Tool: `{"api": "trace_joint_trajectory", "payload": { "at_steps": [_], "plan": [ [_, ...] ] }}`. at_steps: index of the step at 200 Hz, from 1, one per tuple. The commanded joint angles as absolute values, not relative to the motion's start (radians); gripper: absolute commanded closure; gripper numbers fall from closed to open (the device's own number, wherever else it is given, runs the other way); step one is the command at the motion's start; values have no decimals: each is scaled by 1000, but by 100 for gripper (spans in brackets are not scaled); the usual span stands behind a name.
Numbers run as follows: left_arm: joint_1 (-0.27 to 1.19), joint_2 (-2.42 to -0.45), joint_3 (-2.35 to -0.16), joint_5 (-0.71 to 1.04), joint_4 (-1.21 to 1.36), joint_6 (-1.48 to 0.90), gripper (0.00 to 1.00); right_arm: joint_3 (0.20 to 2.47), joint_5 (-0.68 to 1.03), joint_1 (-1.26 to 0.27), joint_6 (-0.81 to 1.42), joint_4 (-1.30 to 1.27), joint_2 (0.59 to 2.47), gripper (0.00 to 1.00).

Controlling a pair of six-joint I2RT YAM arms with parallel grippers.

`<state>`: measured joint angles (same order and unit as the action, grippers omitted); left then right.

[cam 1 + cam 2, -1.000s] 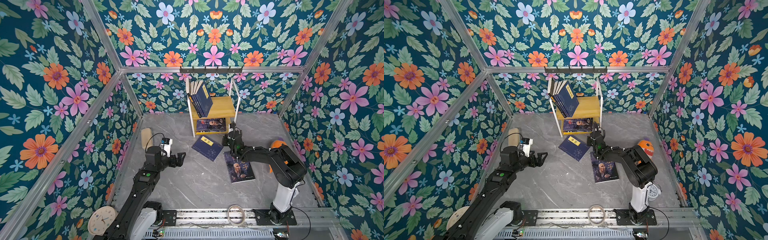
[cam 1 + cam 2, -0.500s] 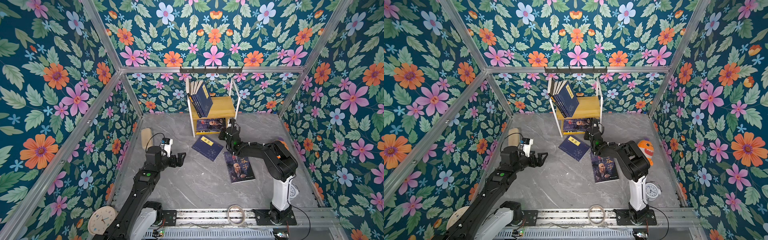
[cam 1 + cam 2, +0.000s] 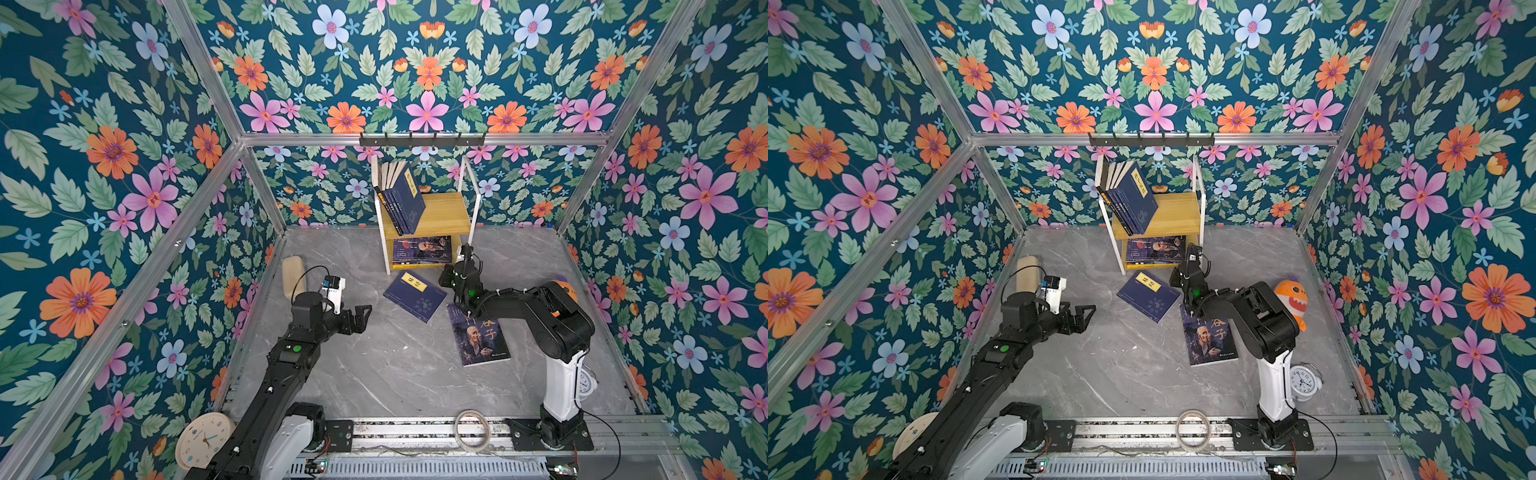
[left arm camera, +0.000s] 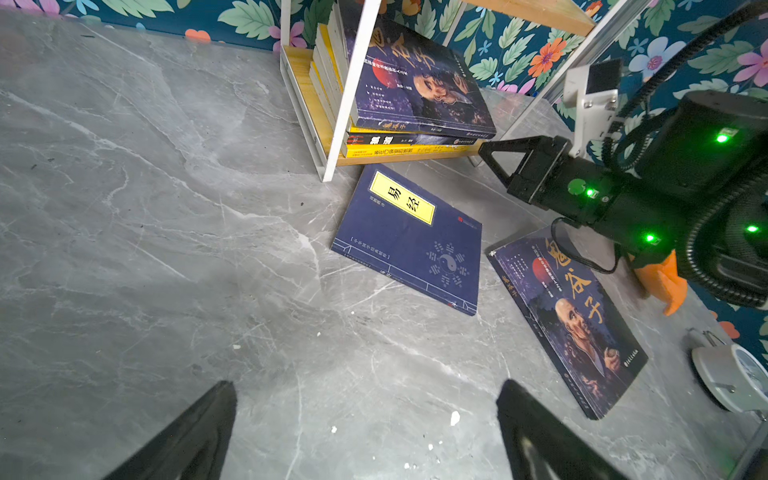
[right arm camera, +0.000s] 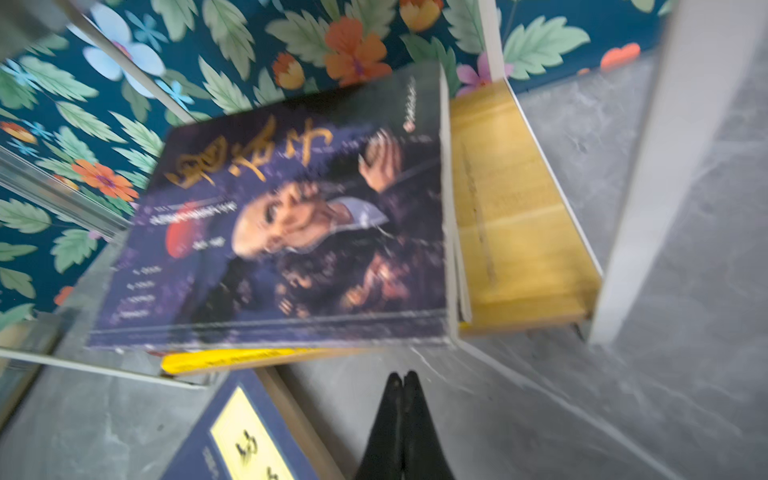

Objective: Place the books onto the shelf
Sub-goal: 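Open the right gripper and draw it back from the lower shelf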

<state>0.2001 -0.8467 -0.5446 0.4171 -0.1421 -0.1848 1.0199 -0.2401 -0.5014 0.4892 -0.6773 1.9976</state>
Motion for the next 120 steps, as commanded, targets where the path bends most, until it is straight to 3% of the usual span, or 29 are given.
{"api": "trace_joint_trajectory", "payload": {
  "at_steps": [1,120],
  "plan": [
    [200,-848,-543,416,-109,-191,0,1017,-242,-502,496,-701,1979,100],
    [198,-848,-543,417,-112,-191,0,1137,-238,-498,464,-661,2038,100]
  ]
}}
